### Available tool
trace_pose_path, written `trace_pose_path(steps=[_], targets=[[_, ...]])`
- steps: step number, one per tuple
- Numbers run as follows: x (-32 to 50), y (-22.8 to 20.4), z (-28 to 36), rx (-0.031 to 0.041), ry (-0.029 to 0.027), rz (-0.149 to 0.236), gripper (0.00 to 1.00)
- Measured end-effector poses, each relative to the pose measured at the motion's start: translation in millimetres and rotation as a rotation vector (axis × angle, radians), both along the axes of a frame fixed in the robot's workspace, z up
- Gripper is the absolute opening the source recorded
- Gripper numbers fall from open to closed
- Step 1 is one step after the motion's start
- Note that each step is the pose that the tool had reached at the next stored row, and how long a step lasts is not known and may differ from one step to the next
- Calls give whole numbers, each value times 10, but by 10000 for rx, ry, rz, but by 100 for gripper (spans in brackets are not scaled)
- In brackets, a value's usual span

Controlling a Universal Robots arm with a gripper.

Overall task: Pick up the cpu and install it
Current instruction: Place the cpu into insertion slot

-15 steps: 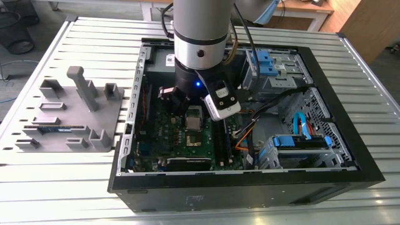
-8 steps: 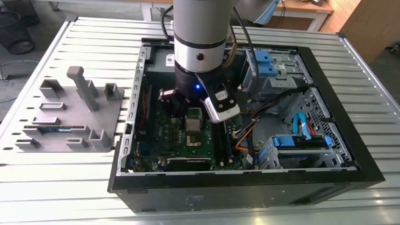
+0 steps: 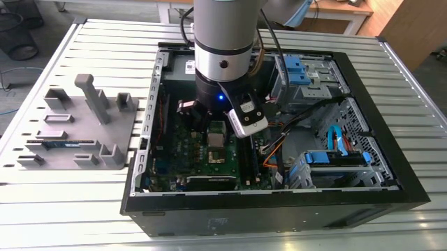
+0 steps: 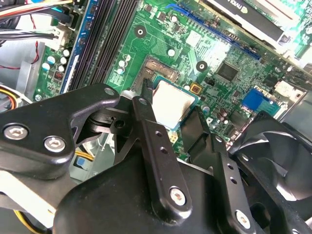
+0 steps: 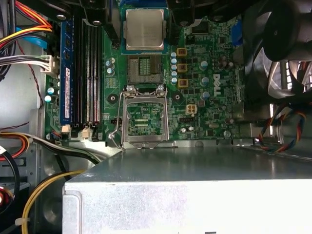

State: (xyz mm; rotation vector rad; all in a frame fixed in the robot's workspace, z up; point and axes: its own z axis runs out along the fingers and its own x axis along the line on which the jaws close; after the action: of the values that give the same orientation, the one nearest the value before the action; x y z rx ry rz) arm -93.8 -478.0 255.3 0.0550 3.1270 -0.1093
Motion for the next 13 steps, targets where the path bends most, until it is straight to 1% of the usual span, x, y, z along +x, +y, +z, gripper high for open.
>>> trace_pose_path(steps=[13], targets=[[0, 0, -17, -76, 0, -1, 47]])
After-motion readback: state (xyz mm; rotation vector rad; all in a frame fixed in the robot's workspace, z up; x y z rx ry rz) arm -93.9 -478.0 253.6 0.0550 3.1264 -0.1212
